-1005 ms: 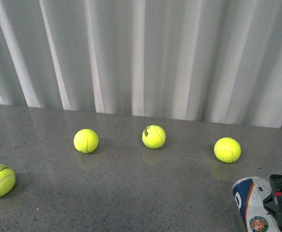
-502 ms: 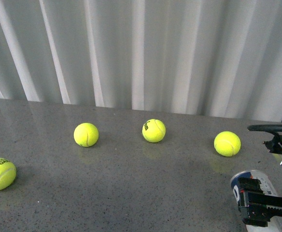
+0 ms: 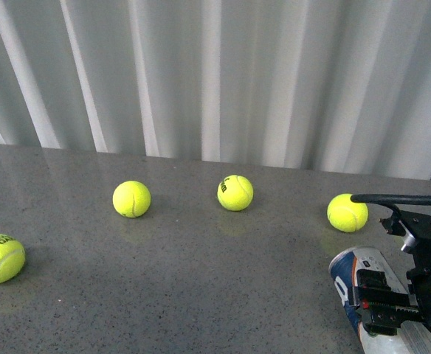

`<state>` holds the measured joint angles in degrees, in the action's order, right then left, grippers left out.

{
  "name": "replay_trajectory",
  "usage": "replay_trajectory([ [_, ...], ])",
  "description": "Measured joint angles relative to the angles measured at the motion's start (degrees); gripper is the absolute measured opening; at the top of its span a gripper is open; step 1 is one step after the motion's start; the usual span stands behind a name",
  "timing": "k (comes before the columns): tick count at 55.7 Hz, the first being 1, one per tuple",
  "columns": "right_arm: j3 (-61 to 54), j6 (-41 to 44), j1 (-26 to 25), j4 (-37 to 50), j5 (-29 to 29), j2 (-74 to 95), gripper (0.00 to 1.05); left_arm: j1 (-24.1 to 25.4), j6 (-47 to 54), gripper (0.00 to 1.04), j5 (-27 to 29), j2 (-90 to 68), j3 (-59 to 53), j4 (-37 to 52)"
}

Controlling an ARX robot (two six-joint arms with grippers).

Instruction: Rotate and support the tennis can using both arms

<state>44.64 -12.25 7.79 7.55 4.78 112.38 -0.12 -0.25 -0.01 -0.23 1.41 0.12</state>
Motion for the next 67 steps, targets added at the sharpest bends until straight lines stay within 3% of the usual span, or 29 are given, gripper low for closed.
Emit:
replay_trajectory([
  [14, 1.9, 13.9, 1.9, -1.2, 5.2, -4.7, 0.39, 0.0, 0.0, 0.98, 0.0, 0.0, 0.0, 0.0],
  [21, 3.8, 25.3, 5.1, 0.3, 3.1, -7.9, 0.29, 0.0, 0.0, 0.98, 0.0, 0.0, 0.0, 0.0],
  [26, 3.9, 40.9, 7.8, 6.4, 5.0, -8.6, 0.24, 0.0, 0.0, 0.98, 0.0, 0.0, 0.0, 0.0],
  [35, 10.1, 75.7, 11.7, 1.0, 7.8, -2.2, 0.16, 0.0, 0.0, 0.98, 0.0, 0.0, 0.0, 0.0],
  [40, 14.1, 84.7, 11.9, -0.2, 7.6, 3.1, 0.12, 0.0, 0.0, 0.98, 0.0, 0.0, 0.0, 0.0],
  [48, 21.4, 89.4, 12.0, 1.0, 9.1, 11.1, 0.12, 0.0, 0.0, 0.98, 0.0, 0.0, 0.0, 0.0],
  [67, 28.9, 85.5, 13.9, 7.1, 11.3, 18.6, 0.11, 0.0, 0.0, 0.98, 0.0, 0.0, 0.0, 0.0],
])
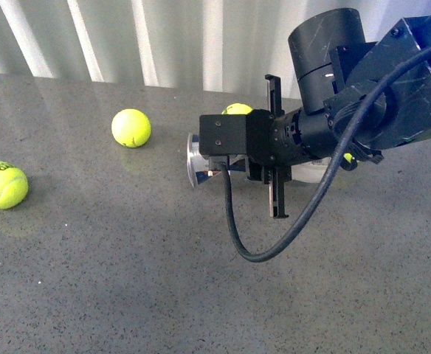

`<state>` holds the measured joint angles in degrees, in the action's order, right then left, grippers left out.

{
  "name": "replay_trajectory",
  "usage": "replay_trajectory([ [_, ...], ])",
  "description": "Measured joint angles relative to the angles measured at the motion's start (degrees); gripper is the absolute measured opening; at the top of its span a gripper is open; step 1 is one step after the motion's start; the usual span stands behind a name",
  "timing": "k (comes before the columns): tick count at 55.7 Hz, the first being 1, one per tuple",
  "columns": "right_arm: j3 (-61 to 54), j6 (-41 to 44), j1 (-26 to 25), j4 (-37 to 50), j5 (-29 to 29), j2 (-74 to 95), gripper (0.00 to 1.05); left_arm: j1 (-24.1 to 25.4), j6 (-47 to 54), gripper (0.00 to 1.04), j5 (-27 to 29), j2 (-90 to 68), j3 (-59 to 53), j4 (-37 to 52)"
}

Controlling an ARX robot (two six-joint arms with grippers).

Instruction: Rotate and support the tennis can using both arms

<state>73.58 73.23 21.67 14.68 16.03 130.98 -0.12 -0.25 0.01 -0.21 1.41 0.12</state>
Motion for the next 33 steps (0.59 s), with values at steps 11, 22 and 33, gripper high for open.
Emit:
replay_trajectory([
  [11, 0.7, -2.2, 1.3, 3.4, -0.4, 3.4, 0.11, 0.0, 0.0, 0.98, 0.0, 0.0, 0.0, 0.0],
  [22, 0.7, -3.4, 2.1, 6.0, -2.2, 4.1, 0.14, 0.0, 0.0, 0.98, 0.0, 0.0, 0.0, 0.0],
  [33, -2.2, -8.3, 2.7, 10.6, -0.4, 3.9, 0.46, 0.0, 0.0, 0.98, 0.0, 0.0, 0.0, 0.0],
])
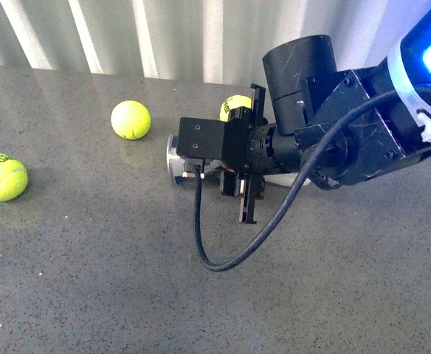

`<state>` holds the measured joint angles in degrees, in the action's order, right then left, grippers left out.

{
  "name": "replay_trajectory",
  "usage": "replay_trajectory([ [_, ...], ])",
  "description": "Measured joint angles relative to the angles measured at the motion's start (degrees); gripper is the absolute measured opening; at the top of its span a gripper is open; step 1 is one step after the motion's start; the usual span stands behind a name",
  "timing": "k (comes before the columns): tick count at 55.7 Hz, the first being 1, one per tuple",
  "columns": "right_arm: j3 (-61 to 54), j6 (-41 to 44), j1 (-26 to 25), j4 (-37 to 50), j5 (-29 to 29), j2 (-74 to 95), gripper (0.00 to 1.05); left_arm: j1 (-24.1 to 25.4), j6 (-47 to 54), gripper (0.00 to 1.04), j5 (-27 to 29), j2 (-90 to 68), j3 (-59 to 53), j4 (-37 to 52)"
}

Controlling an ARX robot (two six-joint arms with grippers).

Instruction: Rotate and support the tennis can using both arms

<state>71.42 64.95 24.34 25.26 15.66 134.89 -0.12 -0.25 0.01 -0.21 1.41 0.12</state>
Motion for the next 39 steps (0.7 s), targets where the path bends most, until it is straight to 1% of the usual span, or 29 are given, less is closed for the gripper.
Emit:
replay_trajectory([
  [13, -5.2, -3.5, 0.7, 4.4, 1.1, -2.4, 0.79, 0.0, 0.0, 0.98, 0.0, 0.0, 0.0, 0.0],
  [17, -6.5, -4.5, 0.9, 5.5, 1.2, -4.0, 0.92, 0.0, 0.0, 0.98, 0.0, 0.0, 0.0, 0.0],
  [20, -7.2, -5.1, 0.9, 6.1, 1.4, -5.0, 0.98, 0.0, 0.0, 0.98, 0.0, 0.0, 0.0, 0.0],
  [21, -7.5, -5.4, 0.9, 6.3, 1.5, -5.4, 1.0, 0.0, 0.0, 0.98, 0.0, 0.0, 0.0, 0.0],
  [25, -8.9, -6.1, 0.9, 7.2, 1.7, -6.9, 0.97, 0.0, 0.0, 0.98, 0.0, 0.0, 0.0, 0.0],
  [30, -10.7, -8.0, 0.9, 8.5, 2.2, -8.8, 0.97, 0.0, 0.0, 0.98, 0.0, 0.0, 0.0, 0.0],
  [35, -13.8, -12.7, 0.7, 10.1, 2.3, -12.8, 0.97, 0.0, 0.0, 0.98, 0.0, 0.0, 0.0, 0.0],
  [39, -16.4, -20.4, 0.2, 12.5, 1.5, -17.1, 0.97, 0.0, 0.0, 0.98, 0.0, 0.0, 0.0, 0.0],
])
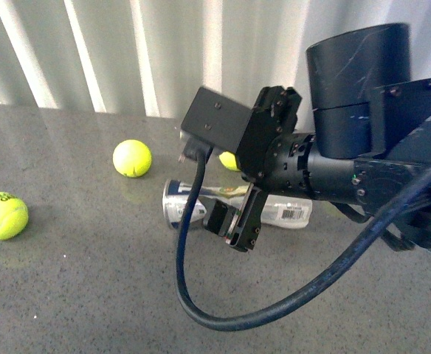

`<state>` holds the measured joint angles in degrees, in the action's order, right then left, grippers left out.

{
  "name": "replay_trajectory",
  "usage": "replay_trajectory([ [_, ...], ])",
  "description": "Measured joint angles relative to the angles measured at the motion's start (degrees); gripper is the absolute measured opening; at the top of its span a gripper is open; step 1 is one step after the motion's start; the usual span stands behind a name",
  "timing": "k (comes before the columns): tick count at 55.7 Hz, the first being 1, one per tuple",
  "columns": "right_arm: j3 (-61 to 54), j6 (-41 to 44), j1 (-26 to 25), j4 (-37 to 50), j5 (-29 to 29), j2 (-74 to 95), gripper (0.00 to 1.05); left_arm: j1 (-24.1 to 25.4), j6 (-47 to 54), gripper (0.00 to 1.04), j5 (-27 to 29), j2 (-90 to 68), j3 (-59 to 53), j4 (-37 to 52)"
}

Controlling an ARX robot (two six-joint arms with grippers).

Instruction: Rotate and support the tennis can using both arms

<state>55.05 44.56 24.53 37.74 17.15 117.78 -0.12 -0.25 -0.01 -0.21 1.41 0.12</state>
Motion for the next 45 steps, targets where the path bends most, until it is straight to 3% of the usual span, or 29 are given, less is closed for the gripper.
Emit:
replay_trajectory([
  [10, -7.8, -25.5, -3.9, 6.3, -7.0, -13.9, 0.97, 0.0, 0.0, 0.98, 0.0, 0.0, 0.0, 0.0],
  [15, -13.8, -39.6, -7.5, 5.4, -9.9, -22.8, 0.97, 0.0, 0.0, 0.98, 0.0, 0.0, 0.0, 0.0],
  [20, -21.0, -55.3, -12.3, -3.7, -17.8, -34.4, 0.97, 0.0, 0.0, 0.98, 0.0, 0.0, 0.0, 0.0],
  [24, -26.8, -62.6, -16.6, -13.2, -25.2, -44.7, 0.97, 0.0, 0.0, 0.98, 0.0, 0.0, 0.0, 0.0],
  [30, -34.8, -64.5, -20.8, -21.5, -32.1, -59.0, 0.97, 0.0, 0.0, 0.98, 0.0, 0.0, 0.0, 0.0],
  [36, -35.5, -65.0, -21.1, -21.8, -31.7, -63.7, 0.97, 0.0, 0.0, 0.98, -0.1, 0.0, 0.0, 0.0],
  [41, -41.2, -57.5, -23.7, -4.9, -20.3, -62.0, 0.84, 0.0, 0.0, 0.98, 0.0, 0.0, 0.0, 0.0],
  [45, -45.0, -50.8, -24.1, 3.5, -17.4, -63.1, 0.71, 0.0, 0.0, 0.98, 0.2, 0.1, 0.0, -0.1],
])
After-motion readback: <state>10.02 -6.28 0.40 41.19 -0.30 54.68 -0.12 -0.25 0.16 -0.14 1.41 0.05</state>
